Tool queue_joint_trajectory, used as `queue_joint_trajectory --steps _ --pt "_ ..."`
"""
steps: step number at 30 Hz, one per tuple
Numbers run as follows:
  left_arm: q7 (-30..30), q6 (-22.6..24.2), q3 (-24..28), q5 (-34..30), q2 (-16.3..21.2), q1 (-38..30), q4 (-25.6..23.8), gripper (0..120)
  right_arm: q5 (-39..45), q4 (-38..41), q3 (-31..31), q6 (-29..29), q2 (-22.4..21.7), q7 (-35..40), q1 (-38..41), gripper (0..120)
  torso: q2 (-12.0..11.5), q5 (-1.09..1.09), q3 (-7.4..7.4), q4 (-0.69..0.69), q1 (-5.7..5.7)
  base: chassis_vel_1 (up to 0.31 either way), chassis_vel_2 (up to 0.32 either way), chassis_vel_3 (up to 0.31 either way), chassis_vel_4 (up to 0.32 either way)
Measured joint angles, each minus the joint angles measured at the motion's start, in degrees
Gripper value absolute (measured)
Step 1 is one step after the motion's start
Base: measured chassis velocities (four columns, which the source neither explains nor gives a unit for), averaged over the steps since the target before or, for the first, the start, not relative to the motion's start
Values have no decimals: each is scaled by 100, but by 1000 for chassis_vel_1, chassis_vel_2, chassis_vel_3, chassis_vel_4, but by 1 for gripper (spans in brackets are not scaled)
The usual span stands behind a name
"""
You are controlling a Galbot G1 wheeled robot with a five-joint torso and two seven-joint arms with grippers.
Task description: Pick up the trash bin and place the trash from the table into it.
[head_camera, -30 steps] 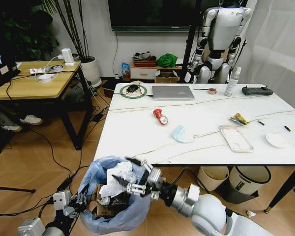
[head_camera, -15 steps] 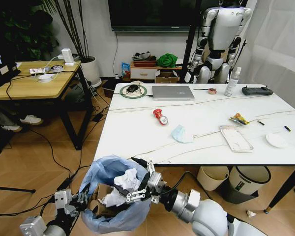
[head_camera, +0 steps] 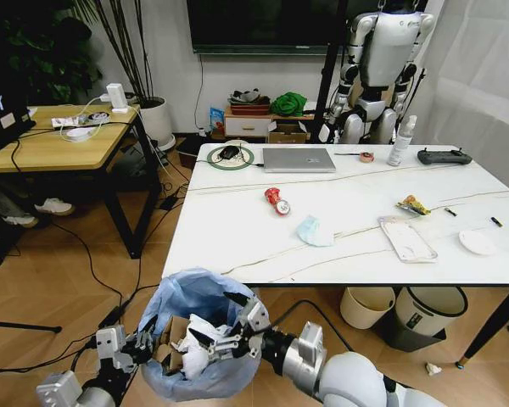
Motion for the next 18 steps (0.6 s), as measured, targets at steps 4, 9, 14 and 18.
queue_joint_trajectory --steps 4,9,14,18 --pt "4 0 2 0 -7 2 5 0 -9 4 159 156 20 1 56 100 0 0 0 0 0 0 0 0 0" --pt "5 0 -8 -1 -15 -2 21 0 -6 79 349 528 59 -30 55 100 0 0 0 -1 0 0 0 0 0" --pt "9 0 -2 14 -64 -1 21 0 101 -99 1143 165 415 291 228 100 0 0 0 0 0 0 0 0 0" --pt "15 0 0 34 -93 13 21 0 203 -494 1865 -378 652 641 408 100 0 1 0 0 0 0 0 0 0"
